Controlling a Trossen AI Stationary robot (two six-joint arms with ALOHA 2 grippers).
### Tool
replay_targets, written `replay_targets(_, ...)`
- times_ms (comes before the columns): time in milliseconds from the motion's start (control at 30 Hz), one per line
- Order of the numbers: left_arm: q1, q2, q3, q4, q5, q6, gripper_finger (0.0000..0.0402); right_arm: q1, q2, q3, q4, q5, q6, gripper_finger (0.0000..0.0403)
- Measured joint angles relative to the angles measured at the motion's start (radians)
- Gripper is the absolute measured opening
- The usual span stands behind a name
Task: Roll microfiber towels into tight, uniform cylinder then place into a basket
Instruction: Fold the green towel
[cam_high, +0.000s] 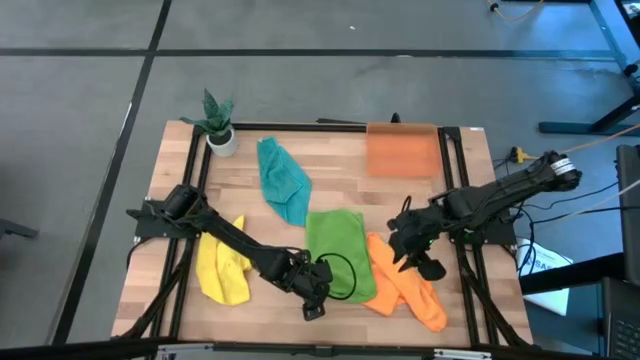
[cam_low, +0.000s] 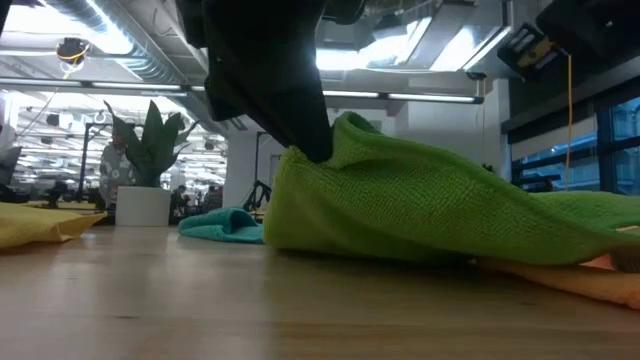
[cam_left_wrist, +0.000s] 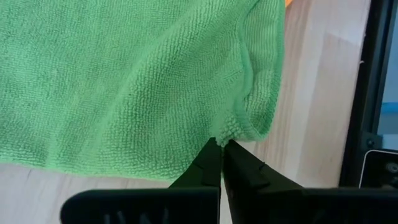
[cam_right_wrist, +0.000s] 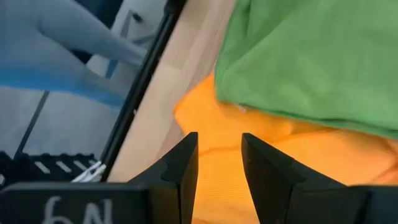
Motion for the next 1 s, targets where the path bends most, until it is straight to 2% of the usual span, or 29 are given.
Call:
replay_targets(467, -0.004, 0.0, 0.001, -0.003, 0.0, 0.003, 0.0, 0.086, 0.202, 0.0, 0.173, -0.004, -0.058, 0.0121)
replay_targets(667, -0.006, 0.0, 0.001, -0.004, -0.001, 0.004, 0.0, 0.098, 0.222, 0.0, 0.229, -0.025, 0.005, 0.0114)
replay_targets(1000, -0.006, 0.0, 0.001, -0.004, -0.001, 0.003, 0.0, 0.098, 0.222, 0.0, 0.251, -0.025, -0.048, 0.0118)
